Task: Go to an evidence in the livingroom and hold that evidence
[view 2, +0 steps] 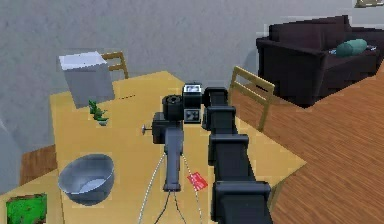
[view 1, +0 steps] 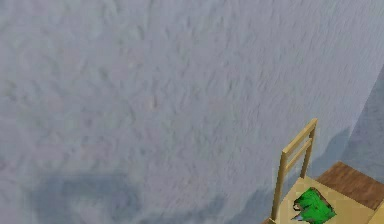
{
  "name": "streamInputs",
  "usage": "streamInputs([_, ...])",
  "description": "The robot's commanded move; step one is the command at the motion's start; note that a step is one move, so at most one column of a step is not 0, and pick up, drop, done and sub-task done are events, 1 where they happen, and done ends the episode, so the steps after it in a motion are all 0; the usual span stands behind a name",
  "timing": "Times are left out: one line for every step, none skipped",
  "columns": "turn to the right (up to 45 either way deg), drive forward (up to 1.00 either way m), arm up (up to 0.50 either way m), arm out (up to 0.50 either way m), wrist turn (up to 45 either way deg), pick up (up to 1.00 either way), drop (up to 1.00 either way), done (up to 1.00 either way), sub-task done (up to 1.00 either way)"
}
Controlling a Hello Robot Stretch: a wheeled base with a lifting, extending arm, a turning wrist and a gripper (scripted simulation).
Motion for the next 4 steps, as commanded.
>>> streamInputs([0.0,0.0,0.0,0.0,45.0,0.0,0.0,0.0,0.0])
streamInputs([0.0,0.0,0.0,0.0,45.0,0.0,0.0,0.0,0.0])
streamInputs([0.0,0.0,0.0,0.0,45.0,0.0,0.0,0.0,0.0])
streamInputs([0.0,0.0,0.0,0.0,45.0,0.0,0.0,0.0,0.0])
